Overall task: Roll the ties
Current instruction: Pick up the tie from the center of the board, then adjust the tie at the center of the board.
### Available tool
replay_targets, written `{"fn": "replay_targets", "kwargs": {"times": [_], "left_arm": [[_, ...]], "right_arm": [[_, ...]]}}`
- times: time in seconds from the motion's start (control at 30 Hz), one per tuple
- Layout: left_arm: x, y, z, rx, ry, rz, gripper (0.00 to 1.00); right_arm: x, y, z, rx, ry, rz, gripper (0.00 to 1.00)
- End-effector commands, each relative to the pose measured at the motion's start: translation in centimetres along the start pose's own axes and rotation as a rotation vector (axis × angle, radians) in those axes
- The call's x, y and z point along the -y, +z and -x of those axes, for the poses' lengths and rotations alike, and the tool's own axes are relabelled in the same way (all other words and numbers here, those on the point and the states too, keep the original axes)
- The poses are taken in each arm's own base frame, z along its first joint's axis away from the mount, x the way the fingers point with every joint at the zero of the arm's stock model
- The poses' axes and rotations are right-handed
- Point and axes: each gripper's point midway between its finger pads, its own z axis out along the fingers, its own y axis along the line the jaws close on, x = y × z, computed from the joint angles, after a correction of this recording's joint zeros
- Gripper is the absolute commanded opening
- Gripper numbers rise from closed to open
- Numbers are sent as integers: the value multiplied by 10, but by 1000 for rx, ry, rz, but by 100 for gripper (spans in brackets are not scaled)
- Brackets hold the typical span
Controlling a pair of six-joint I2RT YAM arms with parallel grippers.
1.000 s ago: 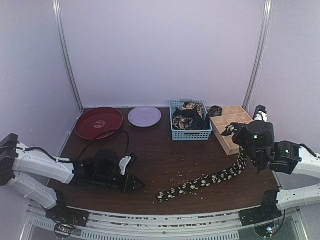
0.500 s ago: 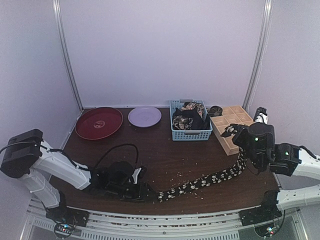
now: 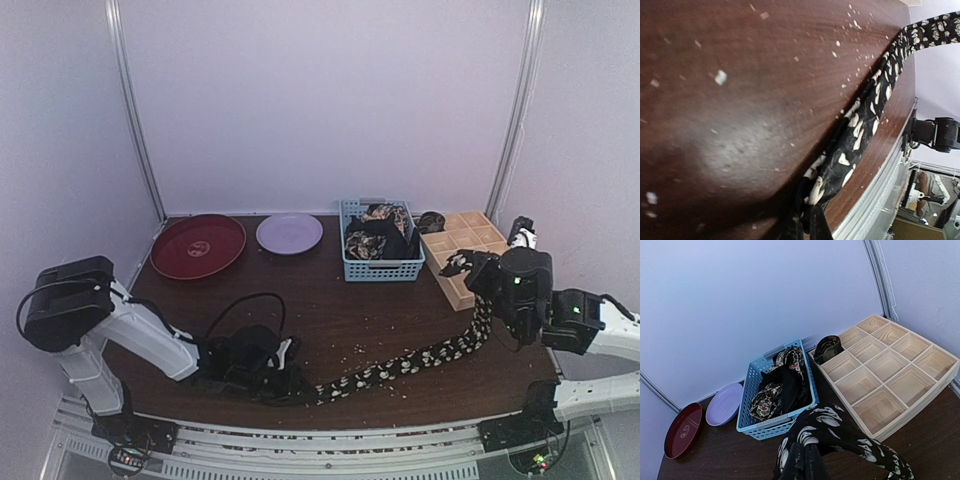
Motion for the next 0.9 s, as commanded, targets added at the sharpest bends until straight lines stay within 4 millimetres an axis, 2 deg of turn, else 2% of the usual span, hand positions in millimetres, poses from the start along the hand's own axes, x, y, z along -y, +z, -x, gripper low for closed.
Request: {"fn": "replay_targets", "kwargs": {"times": [0.0,0.17,0.37,0.53,0.67,0.77,0.87], "left_arm": [[-18,-23,33,114,57,88,0],[-55,-72,61,220,73,240,0],[-79,-115,59,236,127,390,0],[-111,-150,58,282,95,511,0],[-117,-170,63,329,74,523,0],[-121,-181,64,353,70,562,0],[-127,-182,63,344,64,578,0]], "right_arm": [[2,-1,-12,-37,55,37,0],[3,-3,-36,-127,121,79,0],[11,-2,-73,-222,219,93,0],[41,2,-90,-219,210,-31,0],[64,3,-99,-193,242,-112,0],[88,0,-98,-150,285,-206,15],[106,-6,-91,-113,321,-295,31]]}}
